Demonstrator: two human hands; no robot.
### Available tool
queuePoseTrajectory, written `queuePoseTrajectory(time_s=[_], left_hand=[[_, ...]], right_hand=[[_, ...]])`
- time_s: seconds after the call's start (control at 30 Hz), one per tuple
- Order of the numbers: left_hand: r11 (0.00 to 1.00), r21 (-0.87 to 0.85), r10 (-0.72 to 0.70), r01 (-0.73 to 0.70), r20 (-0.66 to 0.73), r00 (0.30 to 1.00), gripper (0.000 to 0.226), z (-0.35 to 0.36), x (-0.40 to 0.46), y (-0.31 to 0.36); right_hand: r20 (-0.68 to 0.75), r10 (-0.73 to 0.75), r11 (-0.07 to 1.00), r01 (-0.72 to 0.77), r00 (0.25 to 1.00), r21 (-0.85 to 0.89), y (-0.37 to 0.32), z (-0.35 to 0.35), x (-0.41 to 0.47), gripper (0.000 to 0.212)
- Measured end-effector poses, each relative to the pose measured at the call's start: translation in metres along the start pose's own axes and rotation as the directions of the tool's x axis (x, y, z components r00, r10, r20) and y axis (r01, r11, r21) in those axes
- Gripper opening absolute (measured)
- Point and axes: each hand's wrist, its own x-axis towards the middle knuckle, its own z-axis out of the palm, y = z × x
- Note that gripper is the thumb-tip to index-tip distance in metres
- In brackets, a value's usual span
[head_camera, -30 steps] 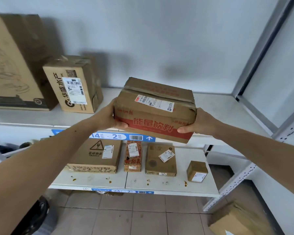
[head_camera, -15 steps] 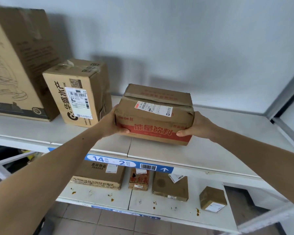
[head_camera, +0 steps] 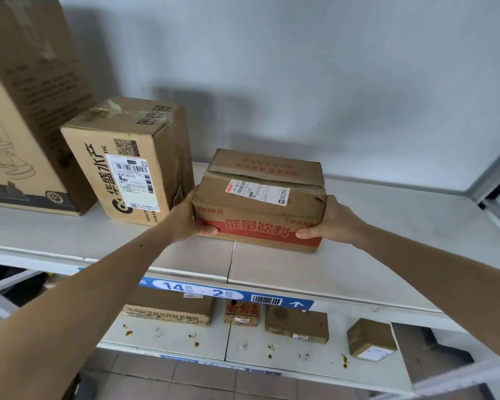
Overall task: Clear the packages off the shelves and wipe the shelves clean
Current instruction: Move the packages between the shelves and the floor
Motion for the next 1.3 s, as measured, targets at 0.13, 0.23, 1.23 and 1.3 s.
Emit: queuePoseTrajectory(time_s=[0.13, 0.23, 1.23, 1.3], left_hand=[[0.999, 0.034, -0.001, 0.001, -0.004, 1.0, 0.124, -0.002, 0.003, -0.005], [0.995, 0.098, -0.003, 0.003, -0.003, 1.0, 0.117, -0.003, 0.004, -0.003], [0.463, 0.779, 0.037, -0.423, 0.46, 0.887, 0.049, 0.133, -0.064, 0.141], [0.45, 0.737, 0.08, -0.504, 0.529, 0.845, 0.049, 0.169, -0.071, 0.159]], right_hand=[[0.002, 0.017, 1.0, -0.017, 1.0, 0.001, -0.005, -0.001, -0.004, 0.124], [0.007, 0.047, 0.999, -0.047, 0.999, -0.003, -0.009, -0.001, -0.007, 0.127], [-0.129, 0.369, 0.832, -0.389, 0.921, -0.396, 0.08, -0.031, -0.217, 0.079], [-0.152, 0.405, 0.809, -0.43, 0.902, -0.4, 0.102, -0.033, -0.248, 0.077]])
